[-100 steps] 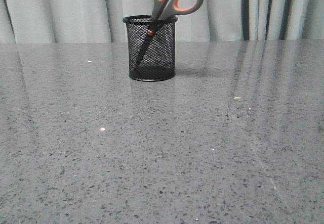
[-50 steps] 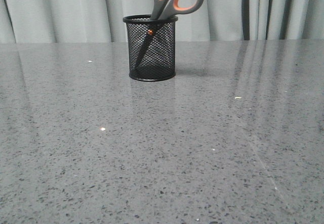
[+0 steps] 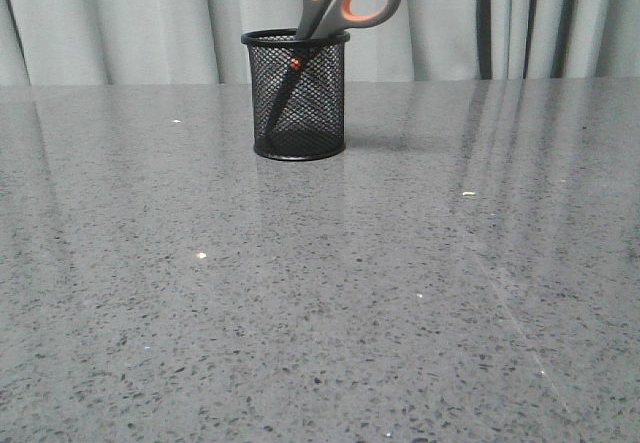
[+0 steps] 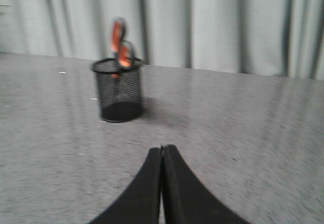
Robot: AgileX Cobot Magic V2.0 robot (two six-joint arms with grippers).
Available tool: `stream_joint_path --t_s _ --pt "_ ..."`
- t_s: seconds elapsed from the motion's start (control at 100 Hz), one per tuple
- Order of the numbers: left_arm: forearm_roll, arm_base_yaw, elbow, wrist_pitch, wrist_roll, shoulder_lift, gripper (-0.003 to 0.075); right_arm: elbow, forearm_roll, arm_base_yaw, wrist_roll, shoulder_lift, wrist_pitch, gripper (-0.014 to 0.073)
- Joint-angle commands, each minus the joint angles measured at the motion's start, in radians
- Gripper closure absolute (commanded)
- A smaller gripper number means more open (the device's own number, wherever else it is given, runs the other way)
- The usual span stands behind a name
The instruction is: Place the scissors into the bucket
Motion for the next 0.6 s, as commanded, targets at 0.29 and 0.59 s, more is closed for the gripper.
stream_joint_path --t_s 0.29,0.59 --pt "-0.008 0.003 0.040 -0.086 -0.009 -0.027 0.0740 0.166 -0.110 -0.288 0.106 -0.081 -0.082 0.0638" --pt "-0.008 0.003 0.040 -0.086 -0.009 -0.027 0.0740 0.165 -0.176 -0.300 0.104 -0.129 -0.032 0.0638"
